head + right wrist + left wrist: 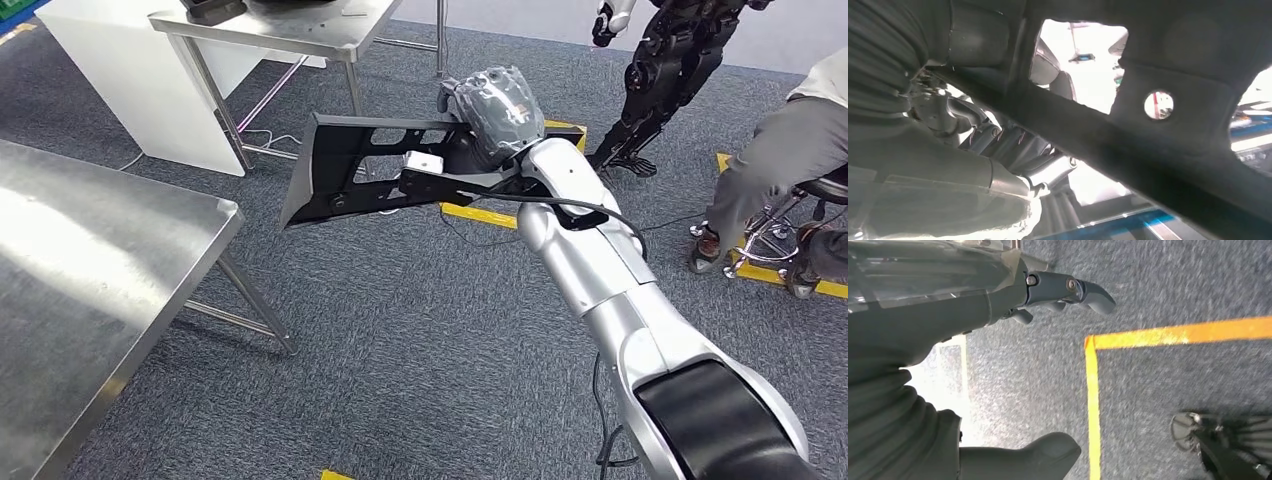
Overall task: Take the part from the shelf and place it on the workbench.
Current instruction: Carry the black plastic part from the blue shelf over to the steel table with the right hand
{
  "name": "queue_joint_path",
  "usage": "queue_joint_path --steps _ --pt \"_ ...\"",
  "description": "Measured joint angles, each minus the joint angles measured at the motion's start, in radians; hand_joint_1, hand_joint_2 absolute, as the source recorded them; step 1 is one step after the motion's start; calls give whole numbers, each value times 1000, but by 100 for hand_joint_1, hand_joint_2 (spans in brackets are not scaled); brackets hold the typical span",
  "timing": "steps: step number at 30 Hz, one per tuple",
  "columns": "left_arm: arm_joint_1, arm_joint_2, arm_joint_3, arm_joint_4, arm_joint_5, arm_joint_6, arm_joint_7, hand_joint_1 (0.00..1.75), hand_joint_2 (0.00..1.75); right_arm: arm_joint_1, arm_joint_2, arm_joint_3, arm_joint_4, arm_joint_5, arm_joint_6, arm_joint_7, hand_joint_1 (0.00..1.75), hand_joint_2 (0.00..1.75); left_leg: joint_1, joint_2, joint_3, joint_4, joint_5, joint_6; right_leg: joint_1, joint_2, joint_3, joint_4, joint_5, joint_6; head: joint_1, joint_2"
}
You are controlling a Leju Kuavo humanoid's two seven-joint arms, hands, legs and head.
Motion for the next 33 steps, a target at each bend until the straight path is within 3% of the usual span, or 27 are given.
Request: queue_joint_path --steps 2,3,4,5,6,8,10,13,15,17,19,20,21,22,24,26,28,29,31,33 --pt "-2 0 0 0 -1 0 0 0 175 0 1 0 -2 0 0 0 173 175 1 51 -56 116 -59 -9 3 -19 2 -1 -2 -9 -3 0" --pt "-2 -1 0 0 -1 0 0 0 175 2 1 0 -2 1 0 0 173 175 3 60 -90 182 -85 -12 5 -30 2 -1 -4 -13 -3 0" --pt "-2 -1 0 0 -1 0 0 0 175 4 1 0 -2 1 0 0 173 175 5 64 -115 227 -97 -14 7 -41 3 -1 -5 -15 -3 0" --pt "-1 -1 0 0 -1 0 0 0 175 7 1 0 -2 1 0 0 173 175 6 67 -122 236 -90 -15 7 -52 3 0 -6 -16 -3 0" --pt "-1 -1 0 0 -1 0 0 0 175 8 1 0 -2 1 0 0 173 175 7 72 -108 203 -65 -15 8 -62 4 0 -8 -16 -3 0" --pt "0 0 0 0 -2 0 0 0 175 9 2 0 -4 1 0 0 173 175 4 102 -36 64 -2 -10 10 -80 10 0 -13 -14 -3 0" --pt "-2 0 0 0 -2 0 0 0 175 7 1 -1 -5 1 0 0 173 175 -3 126 14 -28 25 -1 17 -96 15 -1 -19 -7 -2 0" --pt "-3 1 0 0 -3 0 0 0 175 6 3 -1 -6 2 0 0 173 175 -7 106 21 -44 26 17 21 -113 20 -4 -26 6 0 0" --pt "-3 0 0 0 -5 0 0 0 175 4 3 -1 -8 4 0 1 173 175 -3 88 30 -54 31 29 19 -85 10 26 -44 12 1 0" --pt "-7 0 0 0 -8 -1 0 0 175 4 -3 -2 -8 8 0 2 173 175 -1 69 35 -58 34 38 15 -41 -39 132 -88 7 4 0" --pt "-11 0 0 0 -10 -1 0 0 175 11 -10 -2 -7 13 0 3 173 175 -1 44 35 -58 34 42 12 -26 -106 258 -127 7 6 0" --pt "-11 0 0 0 -10 -1 0 0 175 15 -13 -2 -6 14 0 3 173 175 -1 30 35 -58 34 42 11 -23 -124 282 -129 12 6 0" --pt "-11 0 0 0 -10 -1 0 0 175 18 -15 -2 -6 16 0 3 173 175 -1 17 36 -57 34 42 10 -21 -123 269 -115 19 7 0" --pt "-10 -1 0 0 -11 -2 0 0 175 19 -16 -2 -5 17 0 3 173 175 -1 4 36 -56 34 41 8 -15 -102 214 -88 27 7 0" --pt "-10 -2 0 0 -15 -2 0 0 175 17 -18 -2 -5 19 0 3 173 175 -2 -19 33 -52 32 36 0 19 -39 73 -29 39 7 0" --pt "-11 -2 0 0 -21 -2 0 0 175 16 -17 -2 -5 22 0 3 173 175 -4 -37 28 -49 31 27 -3 38 -6 3 -2 34 6 0" --pt "-10 -1 0 0 -26 -2 0 0 175 16 -16 -2 -5 26 1 4 173 175 0 -52 23 -49 32 16 -1 20 -3 -1 0 20 5 0" --pt "-8 -1 0 0 -28 -2 0 0 175 14 -15 -2 -5 27 1 4 173 175 2 -47 20 -45 29 12 -1 12 -1 -3 2 14 5 0" --pt "-7 -1 0 1 -31 -2 0 0 175 11 -10 -2 -5 30 1 5 173 175 1 -2 -5 5 -2 1 -4 -5 3 -7 3 0 -1 0" --pt "-10 -2 0 1 -34 -2 0 0 175 10 -8 -3 -5 33 1 5 173 175 2 50 -63 124 -61 -8 -1 -22 6 -7 0 -9 -7 0"
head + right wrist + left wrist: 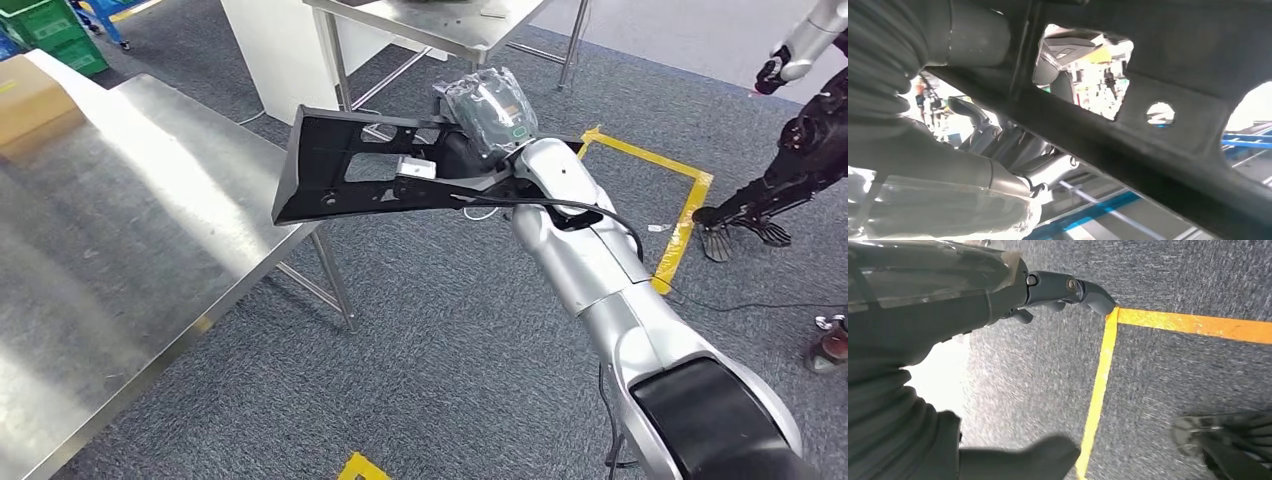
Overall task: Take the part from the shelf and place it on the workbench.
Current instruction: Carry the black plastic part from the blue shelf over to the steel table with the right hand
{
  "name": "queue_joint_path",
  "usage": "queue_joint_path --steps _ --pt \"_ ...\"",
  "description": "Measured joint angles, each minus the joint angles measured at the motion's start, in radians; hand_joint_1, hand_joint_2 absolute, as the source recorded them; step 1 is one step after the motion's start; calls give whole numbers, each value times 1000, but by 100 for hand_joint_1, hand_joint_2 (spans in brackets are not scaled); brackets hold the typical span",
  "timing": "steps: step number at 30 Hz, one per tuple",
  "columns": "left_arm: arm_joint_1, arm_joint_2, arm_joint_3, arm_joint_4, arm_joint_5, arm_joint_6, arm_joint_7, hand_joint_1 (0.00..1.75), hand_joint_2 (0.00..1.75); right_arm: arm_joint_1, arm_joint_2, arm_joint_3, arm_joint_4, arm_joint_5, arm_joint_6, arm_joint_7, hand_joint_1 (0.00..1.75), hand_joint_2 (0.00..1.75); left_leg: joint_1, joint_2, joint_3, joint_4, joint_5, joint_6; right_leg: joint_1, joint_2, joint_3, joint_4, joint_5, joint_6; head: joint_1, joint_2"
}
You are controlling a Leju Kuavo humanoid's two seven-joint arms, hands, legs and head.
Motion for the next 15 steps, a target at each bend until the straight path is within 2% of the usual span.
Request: queue_joint_path --steps 1,2,3,4,5,6,8,9,11,12,13,15 --pt "-1 0 0 0 -2 0 0 0 175 2 -2 0 0 2 0 0 173 175 2 10 -32 60 -22 -3 2 -11 1 0 -2 -2 0 0" --pt "-2 0 0 0 -4 0 0 0 175 4 -4 0 1 2 0 0 173 175 3 15 -52 96 -29 -5 2 -22 3 0 -4 -4 0 0" --pt "-1 0 0 0 -5 -1 0 0 175 7 -5 0 2 3 0 0 173 175 4 19 -55 97 -19 -6 3 -33 4 0 -6 -5 0 0" --pt "-1 0 0 0 -6 -1 0 0 175 9 -6 0 2 3 0 0 173 175 4 24 -37 59 8 -5 3 -43 7 0 -8 -5 0 0" --pt "-1 1 0 0 -6 -2 0 0 175 10 -6 0 2 3 -1 0 173 175 4 38 -4 -4 41 -3 3 -52 10 0 -12 -4 0 0" --pt "-2 1 0 0 -6 -3 1 0 175 10 -6 -1 2 3 -1 0 173 175 -1 63 31 -70 67 1 7 -60 14 1 -16 0 -1 0" --pt "-5 2 0 0 -8 -5 3 0 175 7 -6 -3 2 2 -1 -1 173 175 -8 94 73 -151 89 11 18 -77 20 1 -23 9 0 0" --pt "-6 2 0 0 -8 -6 4 0 175 6 -7 -4 2 2 -1 -2 173 175 -12 95 77 -160 86 16 23 -86 23 0 -27 14 2 0" --pt "-6 1 0 0 -9 -7 7 0 175 5 -6 -5 2 3 -1 -3 173 175 -10 69 79 -165 88 26 27 -99 26 1 -34 24 4 0" --pt "-6 0 0 0 -9 -7 8 0 175 4 -5 -5 2 3 -1 -3 173 175 -8 57 83 -169 90 32 26 -89 22 14 -44 28 4 0" --pt "-6 0 0 0 -9 -7 8 0 175 4 -5 -5 2 3 -1 -4 173 175 -6 47 86 -172 92 40 24 -69 8 47 -60 28 5 0" --pt "-8 -1 0 0 -9 -7 9 0 175 6 -9 -6 4 3 -1 -5 173 175 -3 24 89 -175 94 49 18 -19 -52 170 -108 22 9 0"
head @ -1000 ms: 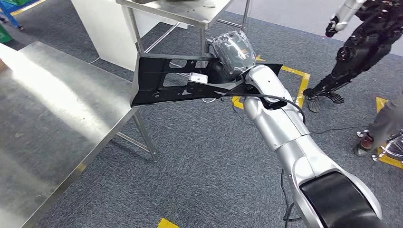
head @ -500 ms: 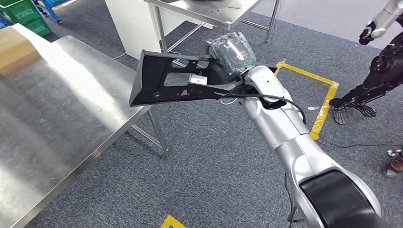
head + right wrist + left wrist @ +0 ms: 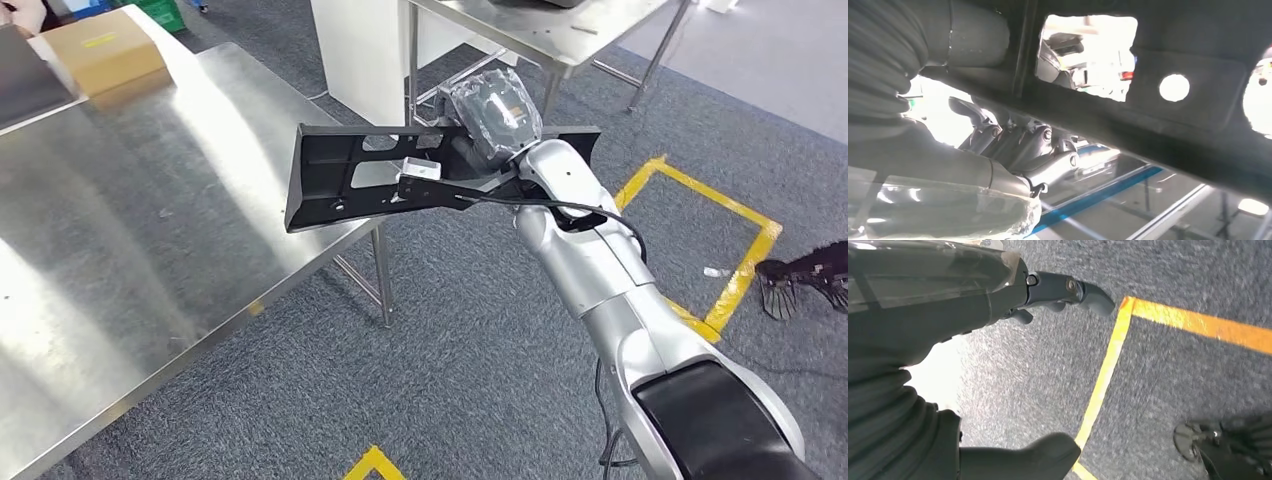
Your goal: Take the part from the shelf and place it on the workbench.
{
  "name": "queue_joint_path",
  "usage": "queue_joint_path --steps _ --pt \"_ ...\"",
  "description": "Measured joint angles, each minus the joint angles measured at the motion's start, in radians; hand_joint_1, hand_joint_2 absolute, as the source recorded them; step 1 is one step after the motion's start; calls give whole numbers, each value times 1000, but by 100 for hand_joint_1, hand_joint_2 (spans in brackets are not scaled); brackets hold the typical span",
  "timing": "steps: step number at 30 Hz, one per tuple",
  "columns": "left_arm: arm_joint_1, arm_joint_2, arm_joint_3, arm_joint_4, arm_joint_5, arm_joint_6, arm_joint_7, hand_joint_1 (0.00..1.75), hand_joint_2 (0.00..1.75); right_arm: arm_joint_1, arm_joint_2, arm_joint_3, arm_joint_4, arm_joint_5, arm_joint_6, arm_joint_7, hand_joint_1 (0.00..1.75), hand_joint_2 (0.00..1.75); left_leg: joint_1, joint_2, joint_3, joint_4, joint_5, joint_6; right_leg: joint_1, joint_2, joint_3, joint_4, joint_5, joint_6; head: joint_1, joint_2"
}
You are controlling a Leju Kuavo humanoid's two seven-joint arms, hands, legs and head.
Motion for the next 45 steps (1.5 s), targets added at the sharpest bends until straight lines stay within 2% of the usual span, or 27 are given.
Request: queue_joint_path --steps 2,3,4,6,7,9,11,13,15,16,18,19,22,24,26,28,30,32,33,34,35,36,38,40,42,44,45 --pt "-1 0 0 0 0 0 0 0 175 9 -4 0 2 1 0 -1 173 175 0 -29 1 0 -1 3 -2 16 -66 113 -30 0 2 0" --pt "-1 -1 0 0 0 0 0 0 175 12 -5 0 4 1 0 -1 173 175 0 -45 2 1 -1 3 -3 20 -78 122 -23 6 3 0" --pt "-1 -2 0 0 0 0 0 0 175 14 -5 0 4 1 0 -1 173 175 0 -60 3 1 -1 3 -3 23 -71 90 0 13 4 0" --pt "0 -3 0 0 0 0 0 0 175 12 -6 1 5 2 0 -1 173 175 -1 -85 3 3 -2 0 -6 50 -18 -49 65 25 5 0" --pt "1 -4 0 0 0 0 -1 0 175 10 -5 1 5 4 0 -1 173 175 -2 -96 2 4 -3 -3 -9 64 8 -109 92 25 5 0" --pt "1 -4 0 0 0 0 -2 0 175 10 -2 3 5 9 0 0 173 175 -3 -115 -1 6 -5 -11 -10 78 34 -164 114 15 4 0" --pt "4 -3 0 0 -2 0 -3 0 175 9 3 6 5 13 0 4 173 175 1 -127 -6 7 -6 -22 -12 60 38 -167 117 0 4 0" --pt "7 -2 1 0 -4 -1 -2 0 175 4 9 6 5 14 0 8 173 175 1 -96 -23 38 -27 -34 -15 44 42 -172 120 -15 1 0" --pt "5 -2 1 0 -6 -1 0 0 175 -1 12 5 9 17 2 11 173 175 2 -39 -71 139 -80 -44 -14 27 46 -174 118 -26 -5 0" --pt "4 -2 1 0 -7 -1 1 0 175 -2 12 5 14 19 4 13 173 175 5 -21 -103 203 -106 -49 -13 17 47 -174 117 -30 -8 0" --pt "3 -2 2 0 -9 -2 3 0 175 -3 12 4 27 18 9 15 173 175 10 -9 -141 269 -119 -55 -11 -3 48 -174 114 -32 -7 0" --pt "4 -2 2 0 -10 -2 3 0 175 -3 13 3 34 16 11 15 173 175 11 -4 -134 251 -100 -56 -11 -13 49 -174 113 -32 -8 0" --pt "1 0 2 0 -15 -2 3 0 175 -12 18 -7 50 11 12 8 173 175 8 45 -39 66 -19 -49 -6 -38 55 -173 106 -24 -7 0" --pt "-1 0 2 0 -16 -2 3 0 175 -20 19 -12 58 10 12 6 173 175 1 60 -8 9 -8 -39 1 -53 59 -173 100 -15 -4 0" --pt "-2 0 2 0 -17 -3 2 0 175 -25 22 -14 67 14 9 1 173 175 -3 37 -6 5 -7 -27 5 -69 65 -176 95 -4 -1 0" --pt "-3 -1 2 0 -20 2 -11 0 175 -33 25 -15 81 27 -6 -15 173 175 1 18 2 -4 -2 -14 3 -51 58 -152 78 3 0 0" --pt "-8 -1 3 0 -28 13 -34 0 175 -44 23 -17 109 39 -28 -33 173 175 5 0 6 -9 2 -3 -3 -6 10 -48 32 -1 2 0" --pt "-14 -1 3 -1 -37 22 -48 0 175 -51 19 -20 147 46 -39 -46 173 175 5 -25 7 -9 3 1 -6 14 -57 85 -13 -3 5 0" --pt "-16 -1 3 -1 -39 26 -51 0 175 -53 17 -21 166 50 -40 -51 173 175 5 -39 7 -8 3 1 -8 18 -76 115 -17 1 6 0" --pt "-15 -1 4 -1 -39 28 -53 0 175 -57 17 -21 185 54 -40 -56 173 175 5 -52 7 -8 3 1 -8 20 -76 105 -5 8 6 0" --pt "-14 -1 4 -1 -39 30 -56 0 175 -63 18 -22 203 57 -41 -61 173 175 5 -63 8 -7 3 0 -10 24 -59 58 21 16 6 0" --pt "-13 -1 6 -1 -39 32 -59 0 175 -71 19 -22 219 58 -42 -66 173 175 5 -74 7 -6 2 -1 -13 36 -29 -15 52 24 6 0" --pt "-11 -1 12 -1 -38 37 -64 0 175 -87 23 -24 250 59 -44 -76 173 175 1 -91 4 -2 1 -9 -17 63 27 -135 100 28 6 0" --pt "-5 0 18 -1 -37 41 -67 0 175 -95 30 -24 277 60 -46 -86 173 175 1 -105 0 -1 0 -20 -15 67 45 -169 113 18 5 0" --pt "7 2 20 0 -37 43 -69 0 175 -99 38 -24 294 62 -47 -90 173 175 6 -108 -3 0 -2 -32 -16 52 48 -172 116 5 6 0" --pt "15 3 22 0 -37 45 -72 0 175 -107 44 -24 309 64 -49 -91 173 175 6 -71 -26 48 -32 -42 -21 37 52 -178 118 -10 0 0" --pt "17 3 24 0 -37 46 -78 0 175 -111 45 -24 318 67 -51 -90 173 175 7 -44 -52 102 -60 -47 -21 29 54 -179 118 -17 -3 0"
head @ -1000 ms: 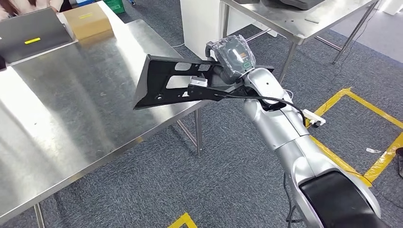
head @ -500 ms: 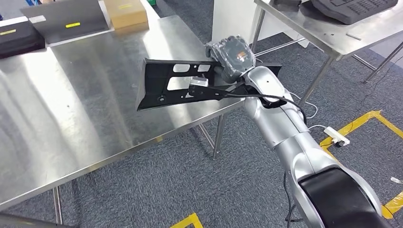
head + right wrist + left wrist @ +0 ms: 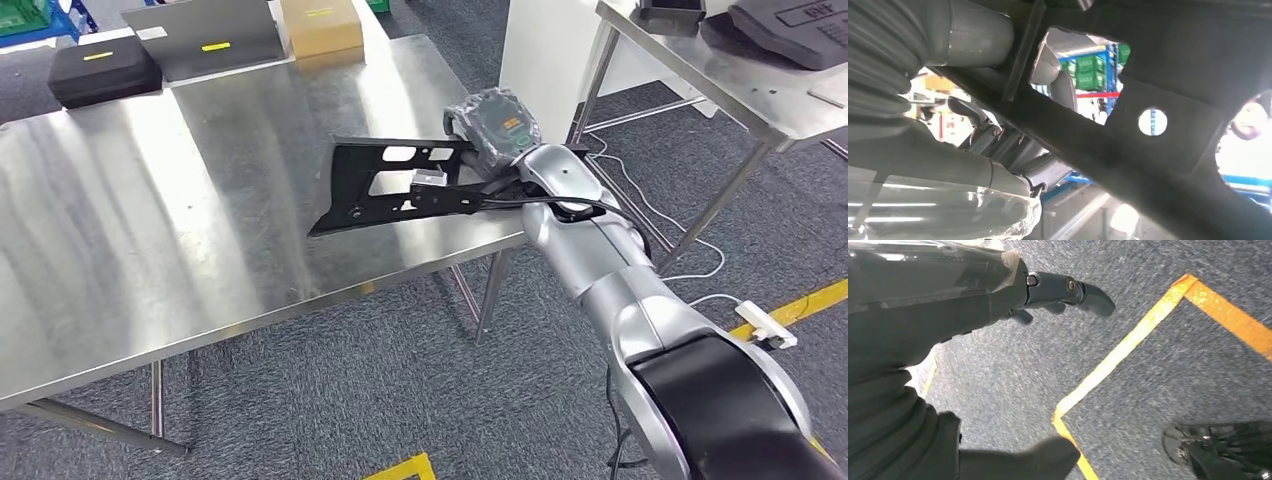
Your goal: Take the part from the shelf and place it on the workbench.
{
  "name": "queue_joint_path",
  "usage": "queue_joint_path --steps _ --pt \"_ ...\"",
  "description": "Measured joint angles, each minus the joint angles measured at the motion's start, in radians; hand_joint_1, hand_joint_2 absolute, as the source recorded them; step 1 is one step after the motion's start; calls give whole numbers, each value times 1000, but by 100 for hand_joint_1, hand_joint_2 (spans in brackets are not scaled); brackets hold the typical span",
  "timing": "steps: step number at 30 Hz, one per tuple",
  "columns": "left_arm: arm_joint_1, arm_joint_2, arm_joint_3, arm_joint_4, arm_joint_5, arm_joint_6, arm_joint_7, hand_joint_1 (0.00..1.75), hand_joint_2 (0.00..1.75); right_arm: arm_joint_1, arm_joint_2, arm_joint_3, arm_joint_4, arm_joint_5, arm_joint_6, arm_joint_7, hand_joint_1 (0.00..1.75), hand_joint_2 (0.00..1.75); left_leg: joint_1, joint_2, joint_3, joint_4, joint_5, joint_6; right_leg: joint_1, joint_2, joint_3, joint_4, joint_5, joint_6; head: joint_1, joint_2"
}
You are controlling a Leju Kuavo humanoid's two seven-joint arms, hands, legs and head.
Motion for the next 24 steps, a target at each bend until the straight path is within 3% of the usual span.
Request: queue_joint_path --steps 2,3,4,6,8,10,12,14,16,18,19,20,22,24 --pt "1 -1 6 0 11 0 -30 0 175 -4 -1 0 23 9 -4 6 173 175 4 28 -64 127 -53 -8 3 -19 2 0 -3 -9 -3 0" --pt "1 -2 13 0 24 -2 -59 0 175 -3 -3 0 35 16 -5 9 173 175 6 33 -86 166 -61 -10 5 -29 3 0 -4 -10 -3 0" --pt "1 -2 22 0 43 -4 -96 0 175 -3 -5 0 46 23 -5 13 173 175 7 36 -91 171 -53 -11 5 -39 3 0 -5 -11 -3 0" --pt "0 -2 50 -1 91 -8 -191 0 175 -3 -8 0 63 38 -6 16 173 175 8 52 -42 74 4 -9 6 -57 6 0 -8 -9 -3 0" --pt "-9 -1 85 -3 140 -12 -276 0 175 -5 -11 0 73 55 -9 15 173 175 2 89 26 -52 48 -2 13 -73 10 1 -13 -2 -3 0" --pt "-19 -1 121 -4 178 -23 -327 0 175 -6 -10 1 83 69 -11 12 173 175 -5 100 48 -97 53 8 21 -88 12 1 -18 6 1 0" --pt "-22 -1 152 -5 198 -34 -351 0 175 -6 -4 2 91 79 -11 10 173 175 -6 80 50 -102 56 20 25 -100 15 1 -24 16 4 0" --pt "-23 -3 175 -5 209 -41 -371 0 175 -6 -1 4 96 83 -11 9 173 175 -3 62 58 -112 62 33 23 -74 1 37 -45 22 5 0" --pt "-26 -6 191 -6 215 -44 -407 0 175 -3 -4 5 101 85 -10 5 173 175 -1 42 61 -116 66 42 16 -30 -53 152 -93 18 8 0" --pt "-28 -8 204 -7 226 -54 -462 0 175 6 -9 6 108 88 -10 -1 173 175 -1 15 61 -116 66 45 12 -13 -116 272 -129 19 9 0" --pt "-27 -10 211 -8 236 -64 -492 0 175 10 -12 7 112 91 -10 -4 173 175 -1 0 61 -115 66 45 10 -10 -127 288 -127 25 9 0" --pt "-26 -12 219 -8 248 -73 -524 0 175 13 -13 8 114 93 -10 -7 173 175 -1 -13 61 -115 66 45 9 -8 -119 263 -110 34 10 0" --pt "-25 -15 237 -8 271 -76 -590 0 175 13 -16 10 117 97 -9 -15 173 175 0 -37 60 -111 66 41 1 15 -63 131 -53 51 10 0" --pt "-25 -17 253 -11 287 -55 -668 0 175 11 -17 11 118 98 -8 -23 173 175 -2 -56 55 -106 64 32 -5 42 -15 30 -16 53 9 0"
